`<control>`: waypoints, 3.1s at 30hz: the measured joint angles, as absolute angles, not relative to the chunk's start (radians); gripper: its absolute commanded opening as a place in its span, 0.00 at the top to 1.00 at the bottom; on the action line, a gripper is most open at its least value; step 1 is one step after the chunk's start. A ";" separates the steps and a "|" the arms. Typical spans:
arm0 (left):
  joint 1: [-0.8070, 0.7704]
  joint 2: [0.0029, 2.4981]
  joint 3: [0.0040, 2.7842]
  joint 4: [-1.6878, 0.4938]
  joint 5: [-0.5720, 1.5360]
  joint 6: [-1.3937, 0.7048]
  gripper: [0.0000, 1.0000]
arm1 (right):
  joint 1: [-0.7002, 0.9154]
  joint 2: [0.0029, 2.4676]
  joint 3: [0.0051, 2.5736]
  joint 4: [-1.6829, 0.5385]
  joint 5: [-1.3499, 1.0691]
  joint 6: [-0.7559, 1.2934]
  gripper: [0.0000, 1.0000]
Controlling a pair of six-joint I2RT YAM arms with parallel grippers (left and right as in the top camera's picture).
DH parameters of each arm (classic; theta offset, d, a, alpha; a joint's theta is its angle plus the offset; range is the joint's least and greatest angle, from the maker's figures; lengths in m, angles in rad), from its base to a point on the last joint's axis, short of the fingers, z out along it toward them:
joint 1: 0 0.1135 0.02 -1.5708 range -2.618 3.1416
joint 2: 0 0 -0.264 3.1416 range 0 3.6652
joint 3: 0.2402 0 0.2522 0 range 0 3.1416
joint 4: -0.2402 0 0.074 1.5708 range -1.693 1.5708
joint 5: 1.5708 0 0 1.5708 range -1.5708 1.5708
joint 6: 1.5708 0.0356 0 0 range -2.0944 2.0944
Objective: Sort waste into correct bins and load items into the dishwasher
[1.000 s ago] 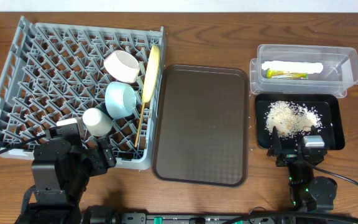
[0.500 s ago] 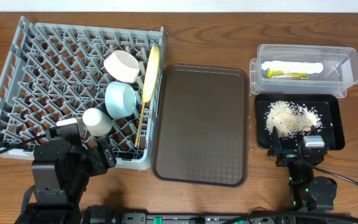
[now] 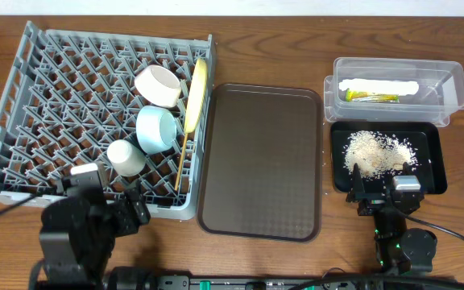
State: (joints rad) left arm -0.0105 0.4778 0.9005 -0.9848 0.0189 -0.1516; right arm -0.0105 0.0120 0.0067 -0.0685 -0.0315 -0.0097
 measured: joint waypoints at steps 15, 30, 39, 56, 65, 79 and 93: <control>-0.010 0.087 0.301 -0.416 0.020 -0.149 0.11 | -0.010 0.012 0.007 -0.068 -0.034 -0.010 0.01; -0.010 0.010 0.010 0.086 0.054 -0.029 0.11 | -0.011 0.012 0.007 -0.068 -0.034 -0.010 0.01; -0.010 0.010 0.012 -0.020 0.052 -0.011 0.11 | -0.010 0.012 0.007 -0.068 -0.034 -0.010 0.01; -0.010 0.010 0.012 -0.020 0.053 -0.026 0.11 | -0.011 0.012 0.007 -0.068 -0.034 -0.010 0.01; -0.010 0.010 0.012 -0.020 0.052 -0.026 0.11 | -0.010 0.012 0.007 -0.068 -0.034 -0.010 0.01; -0.010 0.010 0.012 -0.020 0.052 -0.026 0.11 | -0.010 0.012 0.007 -0.068 -0.034 -0.010 0.01; -0.010 0.010 0.012 -0.020 0.052 -0.026 0.11 | -0.010 0.012 0.007 -0.068 -0.034 -0.010 0.01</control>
State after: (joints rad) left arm -0.0105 0.0101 0.0120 -0.0204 0.0525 -0.0257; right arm -0.0105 0.0120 0.0067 -0.0681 -0.0338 -0.0097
